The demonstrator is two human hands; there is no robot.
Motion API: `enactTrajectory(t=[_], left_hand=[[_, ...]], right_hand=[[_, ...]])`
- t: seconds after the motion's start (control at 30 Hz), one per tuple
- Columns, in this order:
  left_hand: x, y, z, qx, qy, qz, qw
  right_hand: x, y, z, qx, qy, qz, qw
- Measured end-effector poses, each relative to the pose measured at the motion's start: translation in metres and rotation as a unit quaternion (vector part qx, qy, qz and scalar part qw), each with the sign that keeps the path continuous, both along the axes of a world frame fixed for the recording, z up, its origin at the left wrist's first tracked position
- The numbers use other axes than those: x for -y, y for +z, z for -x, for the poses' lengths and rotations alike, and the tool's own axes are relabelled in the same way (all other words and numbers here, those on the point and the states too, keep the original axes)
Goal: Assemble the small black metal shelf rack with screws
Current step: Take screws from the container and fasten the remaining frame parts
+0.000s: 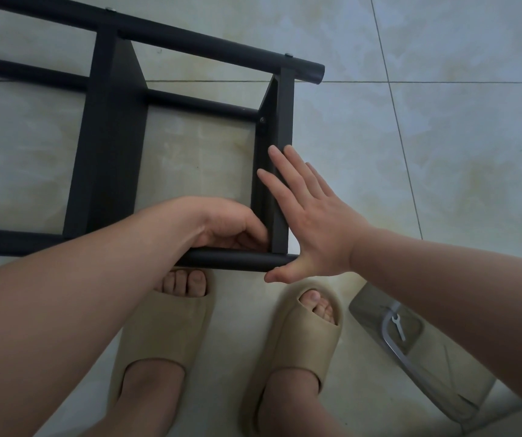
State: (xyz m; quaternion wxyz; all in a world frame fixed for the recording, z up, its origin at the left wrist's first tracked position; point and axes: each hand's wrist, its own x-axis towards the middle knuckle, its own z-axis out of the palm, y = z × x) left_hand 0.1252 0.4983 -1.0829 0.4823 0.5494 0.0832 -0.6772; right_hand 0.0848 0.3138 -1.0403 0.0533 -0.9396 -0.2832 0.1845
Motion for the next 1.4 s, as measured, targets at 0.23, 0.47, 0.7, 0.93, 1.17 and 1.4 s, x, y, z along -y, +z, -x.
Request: enactTrajectory(t=[0.23,0.47,0.7,0.93,1.17,1.4], left_hand=[[0.0017,0.003,0.0013,0.0,0.005,0.003,1.0],[0.0001,0.0057,0.0018,0.002,0.0,0.015,1.0],[-0.0019,0.005,0.0008,0.003,0.007,0.025,1.0],[0.0007,0.0036,0.0014,0.018,-0.005,0.015,1.0],[-0.0021,-0.0005,0.0022,0.029,0.008,0.026,0.999],[-0.0007,0.002,0.0012,0.019,-0.008,0.026,0.999]], right_hand=[[0.0,0.0002,-0.0001,-0.001,0.0,-0.002,1.0],[-0.0006,0.0015,-0.0002,-0.006,0.0,0.0,1.0],[-0.0008,0.0014,0.0001,-0.005,-0.001,-0.005,1.0],[-0.0003,-0.0002,0.0002,0.002,0.003,-0.007,1.0],[-0.0003,0.0008,0.0001,-0.002,-0.001,-0.004,1.0],[-0.0003,-0.0002,0.0001,0.001,0.0,-0.006,1.0]])
